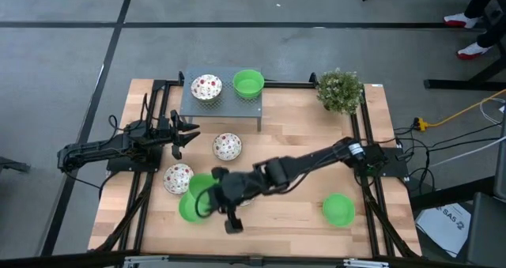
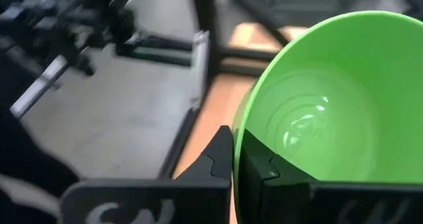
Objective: Pick & Place Mini bowls
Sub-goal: Stack the green bowl on top of the green bowl on the shelf
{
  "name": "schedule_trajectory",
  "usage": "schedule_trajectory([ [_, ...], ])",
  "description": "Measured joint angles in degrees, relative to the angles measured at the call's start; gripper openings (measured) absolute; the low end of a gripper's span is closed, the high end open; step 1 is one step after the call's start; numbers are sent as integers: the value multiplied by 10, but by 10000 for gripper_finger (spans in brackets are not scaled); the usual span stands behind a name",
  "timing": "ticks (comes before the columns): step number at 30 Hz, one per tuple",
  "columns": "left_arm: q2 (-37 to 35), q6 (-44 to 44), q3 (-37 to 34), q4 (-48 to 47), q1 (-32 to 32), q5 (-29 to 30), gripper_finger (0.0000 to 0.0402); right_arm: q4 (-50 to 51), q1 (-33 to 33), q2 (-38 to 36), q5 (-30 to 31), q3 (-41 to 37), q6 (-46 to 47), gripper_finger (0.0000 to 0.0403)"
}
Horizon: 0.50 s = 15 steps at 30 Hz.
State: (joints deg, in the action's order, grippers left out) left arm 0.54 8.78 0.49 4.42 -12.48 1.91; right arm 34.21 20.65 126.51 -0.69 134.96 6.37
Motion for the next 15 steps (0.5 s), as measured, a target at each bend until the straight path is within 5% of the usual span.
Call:
schedule_trajectory([
  [15,0,0,0,0,0,0,125,-4,-80,-80,161,0,-50,3],
])
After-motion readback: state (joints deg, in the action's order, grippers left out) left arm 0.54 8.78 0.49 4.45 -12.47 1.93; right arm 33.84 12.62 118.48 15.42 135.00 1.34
